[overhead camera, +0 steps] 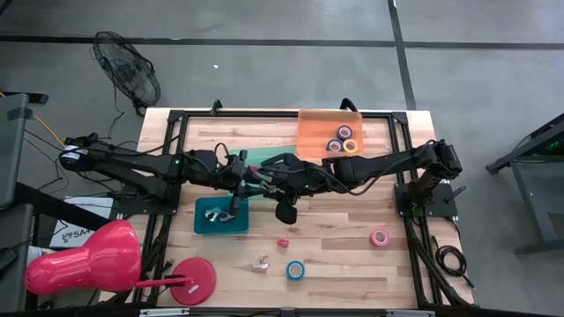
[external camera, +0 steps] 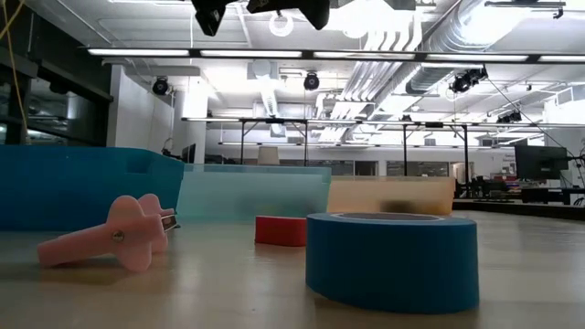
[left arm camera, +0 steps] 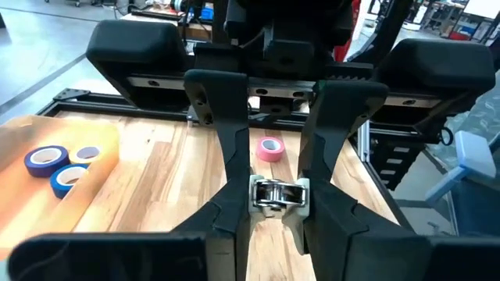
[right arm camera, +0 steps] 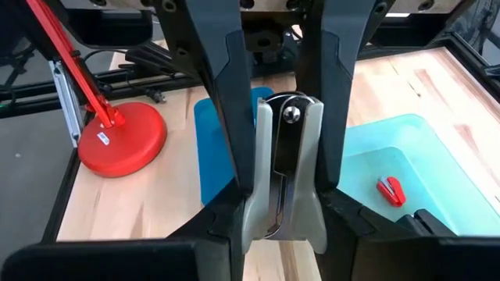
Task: Pick and place Stapler, Stapler remover, tape
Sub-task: Put the grey staple remover in the blue bin
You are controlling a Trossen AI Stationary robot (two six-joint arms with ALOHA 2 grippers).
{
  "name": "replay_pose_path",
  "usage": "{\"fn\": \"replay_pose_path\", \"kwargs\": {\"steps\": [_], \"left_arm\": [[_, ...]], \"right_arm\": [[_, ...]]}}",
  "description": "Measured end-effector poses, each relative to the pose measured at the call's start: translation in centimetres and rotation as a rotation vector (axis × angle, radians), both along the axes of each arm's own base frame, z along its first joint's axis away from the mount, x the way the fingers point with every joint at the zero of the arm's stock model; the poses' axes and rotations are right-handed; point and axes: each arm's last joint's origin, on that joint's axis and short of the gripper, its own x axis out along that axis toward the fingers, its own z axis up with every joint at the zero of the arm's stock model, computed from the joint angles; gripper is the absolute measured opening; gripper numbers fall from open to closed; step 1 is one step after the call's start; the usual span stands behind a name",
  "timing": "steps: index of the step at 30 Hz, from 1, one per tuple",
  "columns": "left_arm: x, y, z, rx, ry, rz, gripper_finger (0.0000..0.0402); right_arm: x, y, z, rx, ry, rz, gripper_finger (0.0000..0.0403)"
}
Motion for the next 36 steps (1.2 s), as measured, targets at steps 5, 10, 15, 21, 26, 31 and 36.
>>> {"fn": "replay_pose_path", "kwargs": {"steps": [5,10,15,21,26,31,36], "left_arm": [[0.0,0.0,0.0,0.005,0.0,-0.007,0.0082],[0.0,0.0,-0.1,0.014,0.012,-0.003,0.0082],[-0.2,0.1,-0.5,0.022,0.058,0.014,0.0082],[-1.4,0.3,-1.5,0.049,0.211,0.057,0.0082],[-3.5,0.5,-3.3,0.031,0.479,0.067,0.0082],[-5.2,0.5,-5.0,-0.012,0.73,0.038,0.0082],[-5.9,0.4,-6.1,-0.045,0.883,0.016,0.0082]], "right_arm": [[0.0,0.0,0.0,0.002,0.0,-0.003,0.0094],[0.0,-0.1,0.0,0.02,-0.003,-0.023,0.0154],[-0.2,-0.5,-0.4,0.075,0.043,-0.067,0.0249],[-0.9,-0.6,-1.0,0.108,0.145,-0.084,0.029],[-1.5,-0.7,-1.7,0.122,0.239,-0.114,0.0288],[-1.9,-0.8,-2.1,0.11,0.283,-0.139,0.0286],[-2.0,-0.8,-2.4,0.103,0.304,-0.143,0.0286]]}}
